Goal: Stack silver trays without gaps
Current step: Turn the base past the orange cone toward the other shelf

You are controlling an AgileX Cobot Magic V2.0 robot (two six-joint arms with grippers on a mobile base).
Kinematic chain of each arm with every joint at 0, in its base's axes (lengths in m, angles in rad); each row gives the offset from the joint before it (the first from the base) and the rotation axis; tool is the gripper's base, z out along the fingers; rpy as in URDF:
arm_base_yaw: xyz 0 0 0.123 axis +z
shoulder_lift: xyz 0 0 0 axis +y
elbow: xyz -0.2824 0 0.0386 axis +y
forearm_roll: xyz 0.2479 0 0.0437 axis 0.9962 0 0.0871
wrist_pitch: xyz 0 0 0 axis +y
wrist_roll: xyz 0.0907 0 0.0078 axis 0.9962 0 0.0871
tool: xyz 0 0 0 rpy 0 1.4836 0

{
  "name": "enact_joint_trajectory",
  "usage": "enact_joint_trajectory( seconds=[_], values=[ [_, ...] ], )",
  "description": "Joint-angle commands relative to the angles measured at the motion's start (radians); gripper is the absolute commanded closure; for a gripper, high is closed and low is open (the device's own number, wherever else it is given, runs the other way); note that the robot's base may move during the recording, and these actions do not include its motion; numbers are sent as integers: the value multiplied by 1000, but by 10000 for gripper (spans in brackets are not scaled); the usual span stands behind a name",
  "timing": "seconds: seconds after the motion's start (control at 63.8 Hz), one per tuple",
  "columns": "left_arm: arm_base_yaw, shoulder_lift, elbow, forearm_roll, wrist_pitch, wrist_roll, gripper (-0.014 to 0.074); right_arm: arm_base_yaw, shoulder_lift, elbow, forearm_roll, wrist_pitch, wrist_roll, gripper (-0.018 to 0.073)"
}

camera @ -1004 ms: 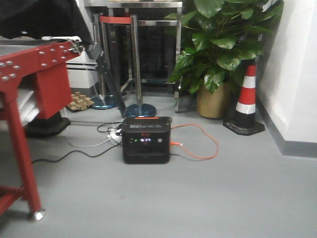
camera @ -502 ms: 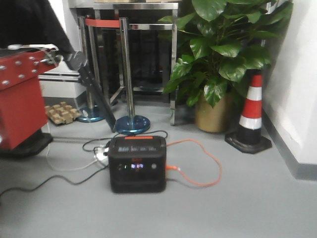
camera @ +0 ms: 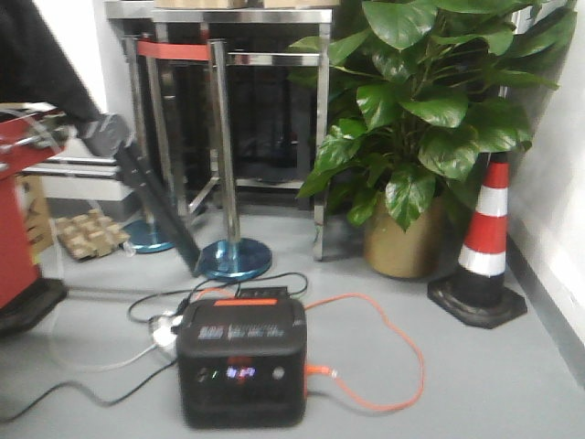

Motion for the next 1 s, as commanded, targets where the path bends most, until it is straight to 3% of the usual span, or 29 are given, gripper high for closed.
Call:
enact_joint_trajectory(
  seconds=[0.0,0.988],
  values=[
    [0,-10,-6,11,-31,12,613,0,-18,-7,-4,-53,-19,646],
    [6,-10,-6,16,-31,12,613,0,-18,-7,-3,-60,-19,646]
  ],
)
